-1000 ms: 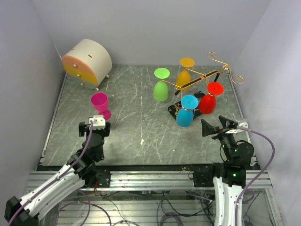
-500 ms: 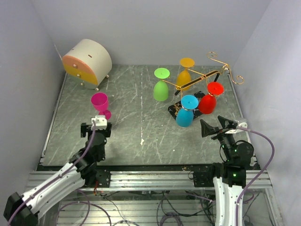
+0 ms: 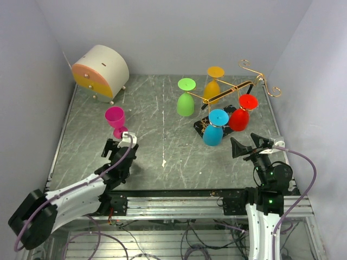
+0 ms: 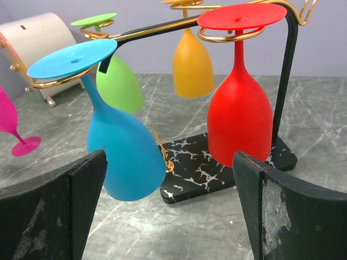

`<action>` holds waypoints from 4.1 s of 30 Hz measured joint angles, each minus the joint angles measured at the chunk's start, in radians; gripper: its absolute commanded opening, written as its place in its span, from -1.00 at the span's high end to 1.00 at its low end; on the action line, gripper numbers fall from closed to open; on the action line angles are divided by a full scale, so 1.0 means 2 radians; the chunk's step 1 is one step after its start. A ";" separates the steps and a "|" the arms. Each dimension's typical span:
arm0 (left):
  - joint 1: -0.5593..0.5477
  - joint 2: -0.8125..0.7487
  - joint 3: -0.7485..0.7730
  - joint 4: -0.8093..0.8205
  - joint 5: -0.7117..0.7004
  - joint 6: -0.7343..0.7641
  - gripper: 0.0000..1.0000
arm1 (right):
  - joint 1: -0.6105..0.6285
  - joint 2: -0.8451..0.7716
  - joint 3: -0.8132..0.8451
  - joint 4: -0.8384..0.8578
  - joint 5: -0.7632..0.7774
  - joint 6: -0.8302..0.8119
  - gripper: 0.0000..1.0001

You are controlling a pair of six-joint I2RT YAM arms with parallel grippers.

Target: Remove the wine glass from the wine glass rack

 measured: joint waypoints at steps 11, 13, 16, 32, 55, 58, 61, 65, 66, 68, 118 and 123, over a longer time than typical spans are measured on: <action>0.000 -0.043 0.002 0.004 -0.003 -0.003 -0.88 | 0.002 0.000 0.000 0.001 0.000 0.000 -1.00; 0.000 -0.046 0.002 0.004 -0.004 -0.004 -0.89 | 0.002 0.000 0.000 0.001 0.000 0.000 -1.00; 0.000 -0.056 -0.001 -0.005 -0.036 -0.021 -0.89 | 0.002 0.000 0.000 0.001 0.000 0.000 -1.00; 0.005 -0.289 -0.091 -0.063 0.052 0.010 -0.89 | 0.005 0.000 0.000 0.003 -0.010 0.001 -1.00; 0.006 -0.192 -0.091 0.006 -0.048 -0.022 -0.89 | 0.006 0.012 0.012 -0.016 -0.020 0.018 -1.00; 0.006 -0.193 -0.091 0.011 -0.061 -0.026 -0.88 | 0.006 0.034 0.042 -0.044 0.003 0.017 -1.00; 0.006 -0.201 -0.091 0.015 -0.068 -0.029 -0.88 | 0.007 0.064 0.067 -0.058 0.037 0.051 -1.00; 0.007 -0.199 -0.091 0.017 -0.073 -0.030 -0.88 | 0.010 0.108 0.061 -0.079 0.047 0.076 -1.00; 0.007 -0.199 -0.091 0.018 -0.074 -0.030 -0.88 | 0.010 0.116 0.057 -0.083 0.041 0.078 -1.00; 0.007 -0.199 -0.091 0.019 -0.075 -0.031 -0.88 | 0.010 0.120 0.053 -0.095 0.031 0.078 -1.00; 0.008 -0.199 -0.091 0.021 -0.076 -0.033 -0.88 | 0.011 0.001 0.183 -0.369 -0.055 0.033 -1.00; 0.008 -0.199 -0.091 0.021 -0.076 -0.033 -0.89 | 0.010 0.001 0.184 -0.387 -0.058 0.034 -1.00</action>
